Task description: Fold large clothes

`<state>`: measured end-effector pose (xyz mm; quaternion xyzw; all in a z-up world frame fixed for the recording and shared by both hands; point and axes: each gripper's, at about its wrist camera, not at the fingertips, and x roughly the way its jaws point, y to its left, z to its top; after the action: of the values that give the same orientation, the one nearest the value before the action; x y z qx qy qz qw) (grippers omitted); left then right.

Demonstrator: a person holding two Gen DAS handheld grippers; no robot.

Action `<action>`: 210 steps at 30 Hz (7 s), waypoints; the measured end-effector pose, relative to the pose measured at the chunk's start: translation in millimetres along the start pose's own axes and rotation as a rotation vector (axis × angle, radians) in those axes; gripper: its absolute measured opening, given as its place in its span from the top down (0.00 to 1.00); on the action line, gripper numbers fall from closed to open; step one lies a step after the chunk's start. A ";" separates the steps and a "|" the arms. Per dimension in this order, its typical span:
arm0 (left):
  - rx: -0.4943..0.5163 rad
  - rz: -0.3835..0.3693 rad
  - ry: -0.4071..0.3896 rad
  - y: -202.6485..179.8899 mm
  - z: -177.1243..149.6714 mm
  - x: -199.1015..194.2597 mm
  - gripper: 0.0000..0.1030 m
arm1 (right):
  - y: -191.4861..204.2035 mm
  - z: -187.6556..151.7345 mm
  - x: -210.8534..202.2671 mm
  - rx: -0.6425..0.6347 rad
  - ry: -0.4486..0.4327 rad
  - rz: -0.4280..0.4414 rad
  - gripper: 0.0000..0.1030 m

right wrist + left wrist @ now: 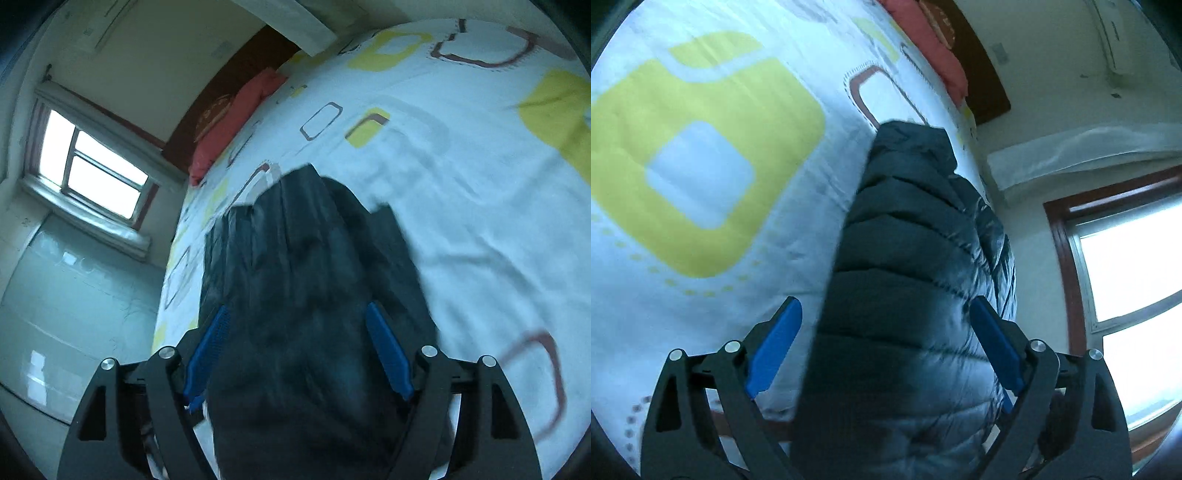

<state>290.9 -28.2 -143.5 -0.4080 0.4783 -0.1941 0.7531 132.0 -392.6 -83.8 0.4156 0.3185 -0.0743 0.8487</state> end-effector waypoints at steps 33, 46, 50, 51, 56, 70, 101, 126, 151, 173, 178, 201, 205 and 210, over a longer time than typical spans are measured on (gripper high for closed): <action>0.065 0.047 0.109 -29.3 -9.9 97.8 0.02 | -67.6 21.0 79.9 -0.042 0.129 0.125 0.18; 0.118 0.040 0.109 -43.3 -11.5 100.5 0.15 | -82.6 17.3 84.7 0.016 0.156 0.252 0.50; 0.168 0.022 0.092 -48.3 -13.2 89.8 0.22 | -80.7 9.8 74.9 0.022 0.123 0.281 0.58; 0.185 0.012 0.088 -50.5 -13.0 85.2 0.23 | -78.9 7.4 72.3 0.023 0.115 0.292 0.58; 0.247 -0.002 0.044 -57.1 -0.7 54.4 0.26 | -53.2 -3.1 80.6 0.028 0.104 0.380 0.61; 0.177 0.067 -0.073 -6.7 115.9 0.6 0.28 | 43.5 -4.3 205.9 0.047 0.236 0.504 0.64; 0.071 0.105 -0.017 51.1 176.1 13.0 0.20 | 49.3 34.8 236.1 0.098 0.275 0.354 0.48; 0.142 0.218 -0.071 22.0 144.1 3.1 0.17 | 26.2 9.8 200.7 0.170 0.276 0.438 0.42; 0.253 0.306 -0.153 25.2 -12.9 -80.2 0.15 | 22.3 -106.2 61.2 0.001 0.199 0.273 0.40; 0.578 0.631 -0.385 -37.9 -104.7 -139.7 0.07 | 125.7 -188.8 -22.2 -0.572 -0.086 -0.218 0.24; 0.597 0.659 -0.445 -49.7 -112.5 -155.9 0.06 | 135.7 -195.2 -33.1 -0.601 -0.124 -0.240 0.24; 0.669 0.645 -0.546 -85.9 -143.1 -191.1 0.04 | 162.1 -216.7 -82.7 -0.659 -0.228 -0.217 0.23; 0.662 0.644 -0.547 -85.6 -144.5 -190.9 0.04 | 161.1 -216.6 -83.4 -0.656 -0.229 -0.214 0.23; 0.665 0.645 -0.549 -85.7 -146.4 -190.9 0.04 | 160.4 -216.7 -83.1 -0.656 -0.228 -0.215 0.23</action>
<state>81.4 -11.3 1.6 -0.0159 0.2777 0.0197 0.9603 25.6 -137.8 -26.1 0.0744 0.2705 -0.1028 0.9543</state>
